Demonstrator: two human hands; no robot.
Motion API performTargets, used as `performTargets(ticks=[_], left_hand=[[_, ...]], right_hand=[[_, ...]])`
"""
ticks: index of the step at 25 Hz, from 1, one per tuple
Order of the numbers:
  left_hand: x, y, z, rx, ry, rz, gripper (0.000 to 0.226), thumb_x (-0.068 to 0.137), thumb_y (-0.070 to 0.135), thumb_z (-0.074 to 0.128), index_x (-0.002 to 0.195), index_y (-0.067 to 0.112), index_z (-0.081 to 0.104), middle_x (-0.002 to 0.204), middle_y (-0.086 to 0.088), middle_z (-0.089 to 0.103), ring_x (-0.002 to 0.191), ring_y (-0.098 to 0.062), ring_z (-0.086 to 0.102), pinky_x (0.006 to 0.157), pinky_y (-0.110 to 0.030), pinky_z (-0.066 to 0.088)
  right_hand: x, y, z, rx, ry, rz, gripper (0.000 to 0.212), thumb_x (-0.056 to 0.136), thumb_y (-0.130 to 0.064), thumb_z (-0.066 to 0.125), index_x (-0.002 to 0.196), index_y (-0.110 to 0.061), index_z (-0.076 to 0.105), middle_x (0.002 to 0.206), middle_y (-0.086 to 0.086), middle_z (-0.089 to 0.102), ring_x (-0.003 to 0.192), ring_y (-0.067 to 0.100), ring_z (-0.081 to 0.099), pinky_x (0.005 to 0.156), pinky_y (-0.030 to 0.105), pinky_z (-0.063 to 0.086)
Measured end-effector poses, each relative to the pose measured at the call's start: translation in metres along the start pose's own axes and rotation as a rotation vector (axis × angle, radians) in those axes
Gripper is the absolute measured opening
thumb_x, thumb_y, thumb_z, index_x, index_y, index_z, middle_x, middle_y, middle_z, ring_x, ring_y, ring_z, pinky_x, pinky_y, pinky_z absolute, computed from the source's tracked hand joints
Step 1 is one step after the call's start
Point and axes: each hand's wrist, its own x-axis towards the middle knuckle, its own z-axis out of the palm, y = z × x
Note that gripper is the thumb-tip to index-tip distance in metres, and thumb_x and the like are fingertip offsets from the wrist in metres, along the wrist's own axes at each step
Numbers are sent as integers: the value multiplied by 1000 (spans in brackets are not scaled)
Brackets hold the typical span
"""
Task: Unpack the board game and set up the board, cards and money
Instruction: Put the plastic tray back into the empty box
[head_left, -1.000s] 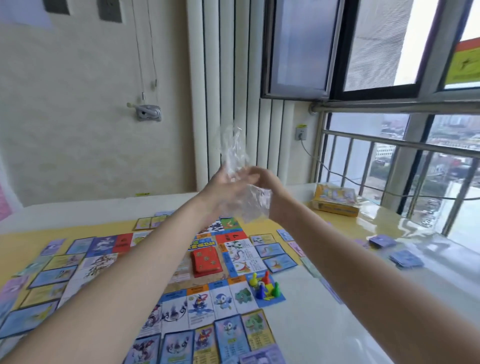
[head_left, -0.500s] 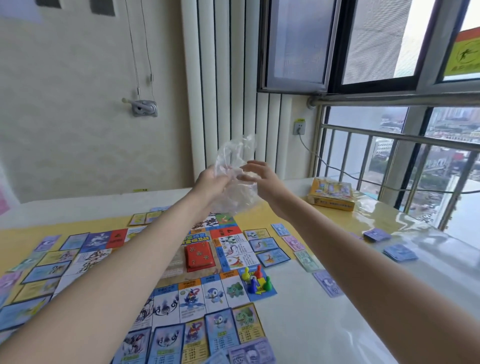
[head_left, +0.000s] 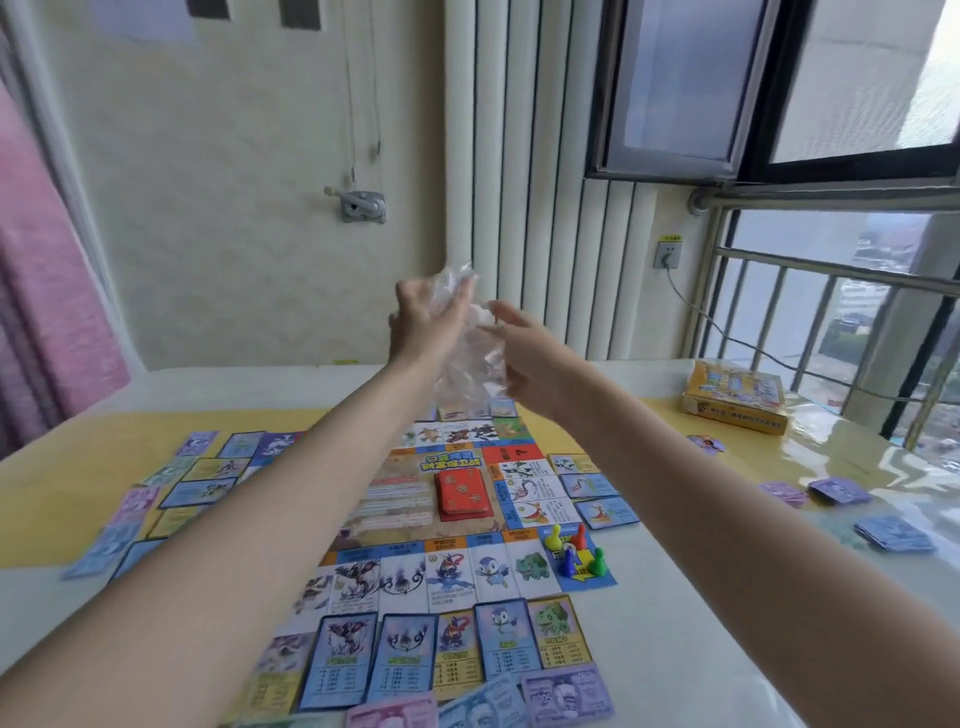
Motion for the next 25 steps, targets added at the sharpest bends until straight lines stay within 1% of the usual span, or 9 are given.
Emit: performTargets(ticks=[2, 5, 9, 13, 16, 18, 20, 22, 25], left_hand=[[-11, 9, -16, 30, -54, 146, 63, 78, 55, 61, 132, 35, 34, 121, -5, 32, 113, -22, 45, 95, -31, 44], [-28, 18, -53, 144, -83, 275, 74, 69, 54, 50, 139, 46, 27, 135, -6, 28, 128, -25, 36, 107, -40, 36], [-37, 15, -143, 398, 215, 218, 57, 76, 56, 46, 128, 34, 47, 129, -12, 51, 119, -30, 50, 102, -34, 39], [-85, -5, -264, 490, 637, 323, 43, 88, 48, 46, 104, 11, 60, 106, -15, 65, 101, -33, 59, 82, -36, 45], [-169, -60, -329, 165, 913, 389, 37, 81, 46, 49, 60, 17, 56, 59, 6, 63, 61, -11, 60, 61, -31, 49], [-233, -127, -353, 105, 1016, 258, 36, 84, 40, 50, 52, 25, 43, 42, 18, 51, 48, 7, 47, 56, -26, 41], [-289, -204, -367, 144, 1094, 82, 42, 79, 50, 45, 54, 16, 52, 47, 14, 56, 52, 0, 54, 59, -31, 42], [-334, -287, -377, 353, 1059, -92, 58, 79, 52, 37, 70, 1, 63, 65, -10, 66, 65, -26, 63, 61, -37, 43], [-382, -385, -382, 711, 700, -382, 59, 82, 51, 31, 92, -1, 57, 90, -21, 60, 86, -35, 56, 73, -39, 40]], right_hand=[[-9, -14, 21, 85, 52, -11, 17, 99, -13, 37, 102, -6, 52, 76, 6, 51, 50, 10, 54, 41, 17, 40], [-24, -23, 57, 158, 72, 5, 29, 100, -20, 33, 74, -14, 43, 71, 2, 44, 58, 9, 47, 48, 18, 37], [-40, -16, 149, 505, -168, 63, 25, 95, -19, 37, 76, -7, 46, 50, 2, 50, 40, 9, 52, 40, 15, 39], [-93, -1, 263, 467, -405, 58, 20, 86, -16, 50, 67, -13, 45, 43, -3, 46, 35, 7, 43, 41, 17, 33], [-157, 48, 330, 241, -497, -33, 22, 89, -10, 50, 68, -14, 46, 59, 3, 48, 49, 14, 50, 51, 22, 43], [-196, 110, 364, -17, -521, -92, 31, 87, -11, 52, 57, -15, 44, 61, 5, 49, 64, 22, 51, 62, 35, 43], [-225, 183, 386, -255, -593, -66, 31, 88, -12, 51, 58, -15, 48, 64, 7, 53, 70, 22, 50, 62, 31, 39], [-244, 255, 404, -460, -748, 56, 21, 92, -15, 45, 77, -9, 60, 81, 10, 58, 81, 22, 51, 66, 29, 37], [-242, 334, 421, -836, -977, 244, 31, 95, -17, 38, 115, -2, 57, 116, 16, 57, 113, 27, 48, 91, 30, 36]])
